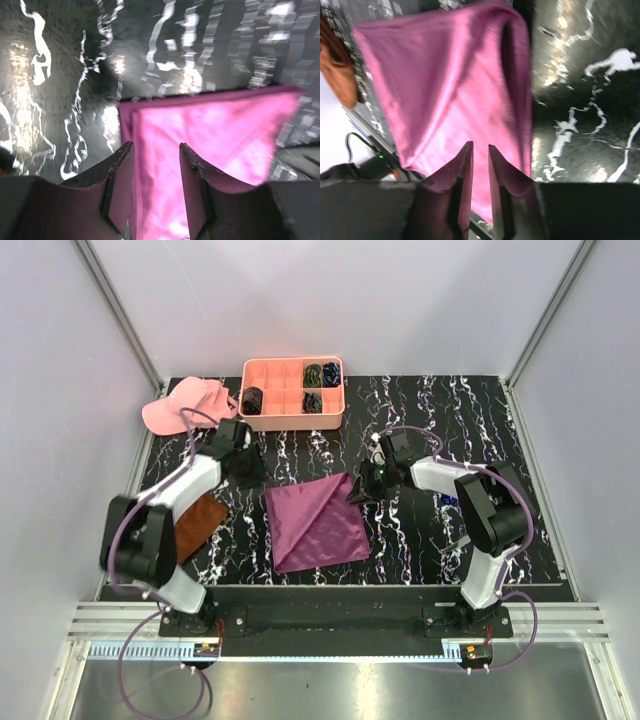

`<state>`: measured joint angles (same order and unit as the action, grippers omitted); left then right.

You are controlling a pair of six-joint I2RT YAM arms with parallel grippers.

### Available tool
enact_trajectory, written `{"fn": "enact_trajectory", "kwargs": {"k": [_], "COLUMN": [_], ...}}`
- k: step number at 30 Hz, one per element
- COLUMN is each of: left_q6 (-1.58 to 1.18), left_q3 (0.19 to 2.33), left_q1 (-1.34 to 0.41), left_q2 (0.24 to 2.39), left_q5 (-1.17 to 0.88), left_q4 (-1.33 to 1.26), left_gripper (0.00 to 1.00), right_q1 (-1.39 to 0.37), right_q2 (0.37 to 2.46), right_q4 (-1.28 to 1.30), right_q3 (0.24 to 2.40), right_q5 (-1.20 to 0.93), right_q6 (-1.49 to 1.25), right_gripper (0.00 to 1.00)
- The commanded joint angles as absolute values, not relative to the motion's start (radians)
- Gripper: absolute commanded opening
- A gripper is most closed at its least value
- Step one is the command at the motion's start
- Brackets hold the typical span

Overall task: Fold the napkin into a case and place the utensils inside
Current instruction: Smooth out the upper triangle-folded napkin at the center of the board.

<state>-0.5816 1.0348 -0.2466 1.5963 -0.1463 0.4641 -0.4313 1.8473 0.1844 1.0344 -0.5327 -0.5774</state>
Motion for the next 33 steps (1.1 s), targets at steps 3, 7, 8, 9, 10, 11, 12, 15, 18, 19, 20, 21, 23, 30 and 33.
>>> {"fn": "enact_trajectory", "kwargs": {"k": [3, 7, 8, 9, 10, 11, 12, 15, 18, 19, 20, 21, 23, 30, 33], "left_q6": [-0.609, -0.672, -0.684, -0.702, -0.71, -0.718, -0.735, -0.782, -0.821, -0.824, -0.828, -0.839, -0.851, -0.862, -0.864], "left_q3": [0.908, 0.757, 0.703, 0.683, 0.664, 0.631, 0.615, 0.549, 0.485, 0.471, 0.45, 0.439, 0.413, 0.382, 0.365], "left_q1": [-0.327, -0.388, -0.391, -0.397, -0.406, -0.413, -0.42, -0.445, -0.468, -0.474, -0.474, -0.474, -0.476, -0.476, -0.476], "left_q2": [1.349, 1.231, 1.206, 1.183, 1.137, 1.115, 1.094, 1.022, 0.97, 0.954, 0.945, 0.939, 0.916, 0.888, 0.879], "left_q5": [-0.218, -0.274, -0.29, -0.291, -0.294, -0.302, -0.31, -0.328, -0.336, -0.336, -0.331, -0.328, -0.325, -0.318, -0.318], "left_q4": [0.445, 0.399, 0.385, 0.382, 0.382, 0.382, 0.382, 0.387, 0.385, 0.387, 0.394, 0.399, 0.402, 0.4, 0.402], "left_gripper": [0.34, 0.16, 0.13, 0.12, 0.11, 0.1, 0.08, 0.05, 0.03, 0.02, 0.02, 0.01, 0.0, 0.0, 0.0], "right_q1": [-0.439, -0.439, -0.439, -0.439, -0.439, -0.439, -0.439, -0.439, -0.439, -0.437, -0.439, -0.437, -0.439, -0.439, -0.439], "right_q2": [1.799, 1.861, 1.882, 1.893, 1.902, 1.916, 1.927, 1.957, 1.977, 1.98, 1.982, 1.98, 1.977, 1.983, 1.993], "right_q4": [0.229, 0.229, 0.227, 0.227, 0.227, 0.229, 0.227, 0.23, 0.23, 0.23, 0.23, 0.23, 0.23, 0.232, 0.23], "right_q3": [1.141, 1.226, 1.239, 1.262, 1.273, 1.282, 1.301, 1.334, 1.354, 1.356, 1.358, 1.358, 1.356, 1.358, 1.367], "right_q5": [-0.521, -0.535, -0.541, -0.541, -0.54, -0.532, -0.531, -0.541, -0.548, -0.549, -0.549, -0.549, -0.543, -0.545, -0.545], "right_q6": [-0.558, -0.574, -0.58, -0.581, -0.583, -0.584, -0.586, -0.594, -0.603, -0.606, -0.606, -0.606, -0.607, -0.611, -0.609], "right_gripper": [0.34, 0.35, 0.35, 0.35, 0.34, 0.34, 0.33, 0.3, 0.28, 0.28, 0.28, 0.28, 0.28, 0.27, 0.27]}}
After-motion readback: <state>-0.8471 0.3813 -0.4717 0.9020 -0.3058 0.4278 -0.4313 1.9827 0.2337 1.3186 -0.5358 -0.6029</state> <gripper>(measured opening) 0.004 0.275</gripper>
